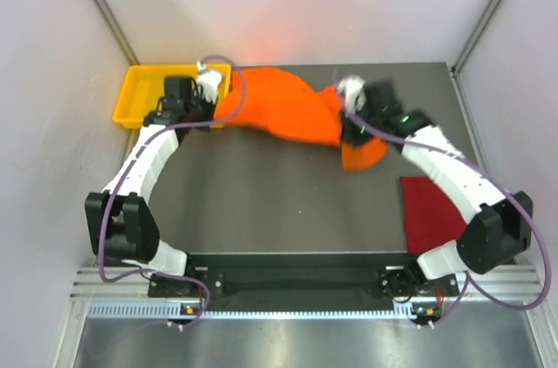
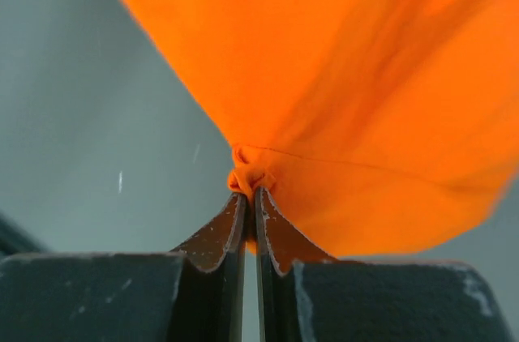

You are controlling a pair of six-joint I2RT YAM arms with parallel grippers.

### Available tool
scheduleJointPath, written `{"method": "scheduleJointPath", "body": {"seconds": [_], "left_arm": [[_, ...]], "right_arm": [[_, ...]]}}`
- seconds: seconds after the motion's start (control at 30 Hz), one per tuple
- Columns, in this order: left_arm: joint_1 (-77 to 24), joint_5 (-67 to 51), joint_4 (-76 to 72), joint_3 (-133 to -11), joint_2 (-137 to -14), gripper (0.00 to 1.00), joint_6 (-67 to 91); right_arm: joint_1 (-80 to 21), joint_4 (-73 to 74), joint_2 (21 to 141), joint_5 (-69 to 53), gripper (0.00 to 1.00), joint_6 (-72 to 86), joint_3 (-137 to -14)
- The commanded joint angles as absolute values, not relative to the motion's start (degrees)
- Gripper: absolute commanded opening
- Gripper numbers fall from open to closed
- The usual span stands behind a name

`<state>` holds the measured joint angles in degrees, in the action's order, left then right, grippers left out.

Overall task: Fold and stack the t-shirts
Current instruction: Flatten the tshirt out

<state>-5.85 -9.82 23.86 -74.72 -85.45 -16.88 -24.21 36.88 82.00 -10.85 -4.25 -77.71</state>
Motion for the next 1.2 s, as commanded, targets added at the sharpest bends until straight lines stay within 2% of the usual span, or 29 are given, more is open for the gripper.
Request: {"method": "scheduleJointPath", "body": {"seconds": [0.0,0.03,0.07,0.13,0.17,0.23,0.27,0.33,0.4,0.47,0.6,0.8,0.93,1.03,1.07,1.1,1.17], "left_arm": [[-5.19,-9.25,28.46,-68.23,-77.79,0.00,-21.00],[-4.92,-8.10,31.43,-67.07,-77.70,0.00,-21.27],[-4.83,-7.65,32.51,-66.02,-77.61,0.00,-21.70],[-4.75,-7.73,34.18,-62.06,-76.65,0.00,-23.45],[-4.75,-7.82,34.80,-61.01,-76.12,0.00,-23.81],[-4.75,-7.65,36.03,-59.24,-75.32,0.00,-24.34],[-4.75,-7.39,36.73,-58.19,-74.97,0.00,-24.26],[-4.75,-6.86,37.09,-57.14,-73.92,0.00,-24.78],[-4.75,-7.12,37.53,-55.29,-72.69,0.00,-24.96],[-4.75,-7.64,37.88,-53.89,-71.99,0.00,-25.14],[-4.75,-8.17,39.11,-52.03,-70.75,0.00,-25.14],[-4.75,-9.23,38.59,-50.36,-70.05,0.00,-24.96],[-4.75,-9.49,38.85,-50.10,-69.79,0.00,-25.31],[-4.75,-9.84,39.55,-50.80,-69.52,0.00,-25.14],[-4.75,-9.93,40.16,-51.41,-69.43,0.00,-24.88],[-4.75,-10.19,40.78,-51.85,-69.26,0.00,-24.61],[-4.75,-10.63,42.18,-53.86,-68.73,0.00,-24.08]], "right_arm": [[-30.83,35.01,78.31,-7.47,0.05,-1.42,-64.10],[-33.98,33.41,78.22,-7.21,0.07,2.51,-59.29],[-35.49,31.92,78.57,-7.12,0.17,4.38,-57.50],[-40.05,27.70,78.92,-8.08,0.30,8.33,-54.25],[-41.21,26.99,79.10,-8.69,0.49,9.31,-53.97],[-42.01,26.72,78.05,-7.83,0.59,12.21,-53.44],[-41.92,26.72,75.52,-6.43,0.70,13.17,-53.00],[-39.12,26.45,72.35,-1.18,0.75,16.95,-50.63],[-35.01,28.55,68.04,2.70,0.72,22.46,-47.66],[-32.88,29.79,64.27,8.59,0.66,26.26,-44.84],[-31.20,32.08,60.47,16.52,0.65,33.64,-38.16],[-28.92,24.88,61.08,15.73,0.62,38.13,-28.67],[-27.95,20.93,64.50,12.93,0.54,39.20,-26.19],[-27.95,16.97,66.71,9.69,0.29,39.55,-25.84],[-27.86,16.01,66.71,8.89,0.11,39.55,-25.84],[-27.86,16.26,66.27,8.44,0.01,39.55,-26.36],[-27.16,19.57,61.47,8.61,0.00,39.38,-27.42]]}}
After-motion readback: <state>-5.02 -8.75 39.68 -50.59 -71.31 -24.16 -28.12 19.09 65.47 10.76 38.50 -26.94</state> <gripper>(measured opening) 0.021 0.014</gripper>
